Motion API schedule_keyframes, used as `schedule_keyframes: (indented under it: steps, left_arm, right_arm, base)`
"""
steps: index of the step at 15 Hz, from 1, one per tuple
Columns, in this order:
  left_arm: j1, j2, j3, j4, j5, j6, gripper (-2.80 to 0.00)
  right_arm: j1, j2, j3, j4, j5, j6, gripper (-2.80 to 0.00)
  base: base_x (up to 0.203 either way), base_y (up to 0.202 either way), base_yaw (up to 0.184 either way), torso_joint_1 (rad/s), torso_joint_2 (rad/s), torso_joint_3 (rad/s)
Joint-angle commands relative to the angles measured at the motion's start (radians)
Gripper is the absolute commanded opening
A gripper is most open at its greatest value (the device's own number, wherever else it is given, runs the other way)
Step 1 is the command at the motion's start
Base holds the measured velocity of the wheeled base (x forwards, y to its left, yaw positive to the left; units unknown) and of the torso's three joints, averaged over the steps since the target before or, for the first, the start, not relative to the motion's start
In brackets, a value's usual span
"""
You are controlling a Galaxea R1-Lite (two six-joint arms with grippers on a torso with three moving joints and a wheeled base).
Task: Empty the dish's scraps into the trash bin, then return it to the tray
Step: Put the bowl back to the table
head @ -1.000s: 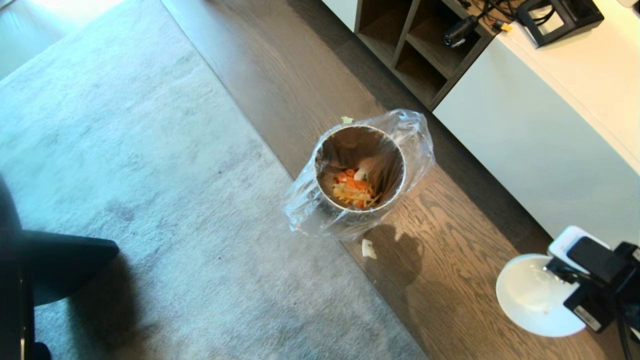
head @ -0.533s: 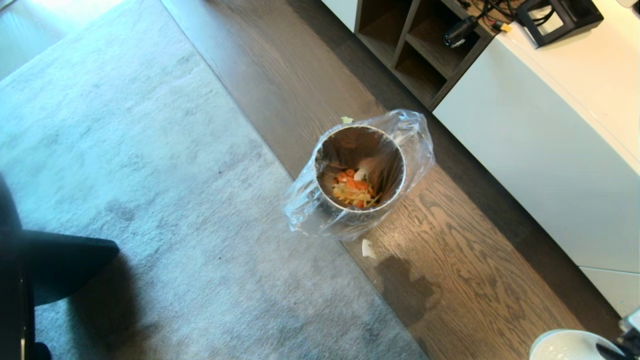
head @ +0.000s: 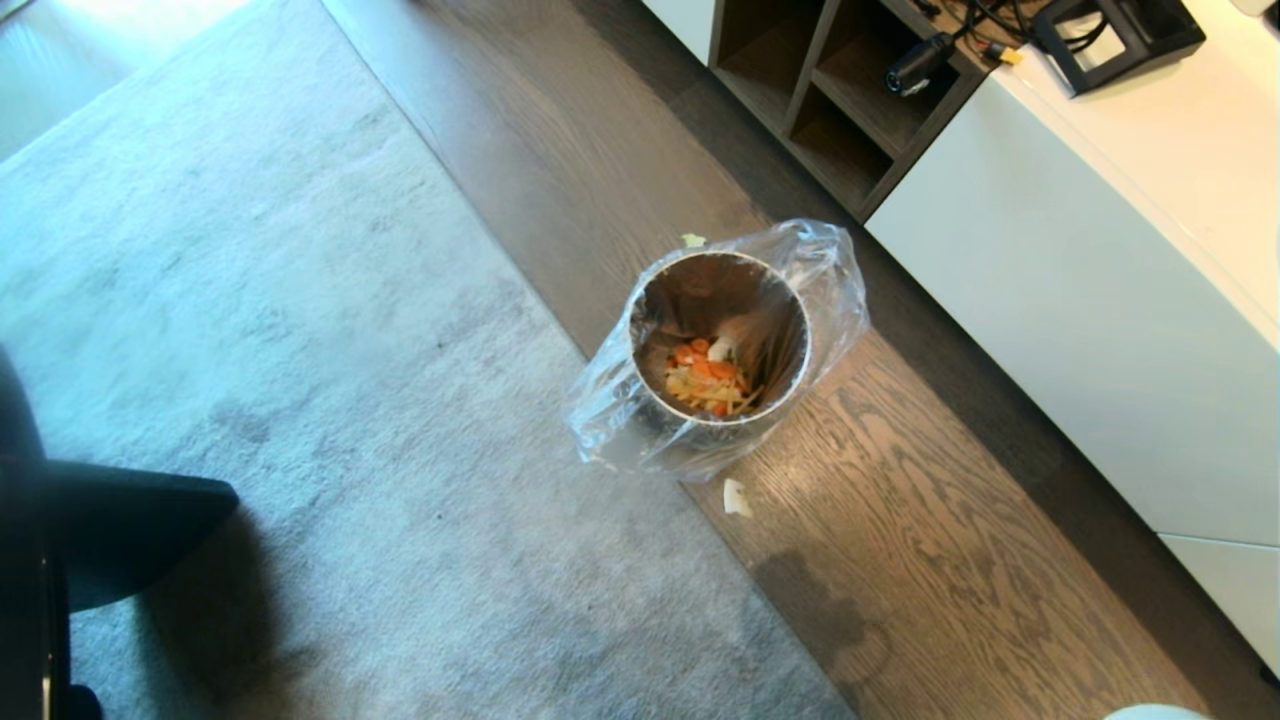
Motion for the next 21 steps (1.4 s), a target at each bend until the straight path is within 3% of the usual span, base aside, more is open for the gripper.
schedule_keyframes:
  steps: [1, 5, 9, 21]
  left_arm:
    - [0.0, 0.0, 0.0, 0.0, 0.0, -0.001, -2.8]
    - [0.0, 0.0, 0.0, 0.0, 0.0, 0.0, -2.8]
    - [0.0, 0.0, 0.0, 0.0, 0.0, 0.0, -2.8]
    - [0.0, 0.0, 0.0, 0.0, 0.0, -0.001, -2.8]
  right_arm:
    - [0.005, -0.195, 0.004, 0.025, 0.011, 0.025, -2.8]
    - [0.013, -0.355, 0.006, 0.038, 0.014, 0.046, -2.8]
    - [0.013, -0.384, 0.009, 0.037, 0.008, 0.147, -2.8]
    - [0.013, -0.384, 0.009, 0.037, 0.008, 0.147, -2.8]
  base:
    - [0.0, 0.0, 0.0, 0.0, 0.0, 0.0]
    - [0.0, 0.0, 0.0, 0.0, 0.0, 0.0]
    - [0.0, 0.0, 0.0, 0.0, 0.0, 0.0]
    - [0.0, 0.0, 0.0, 0.0, 0.0, 0.0]
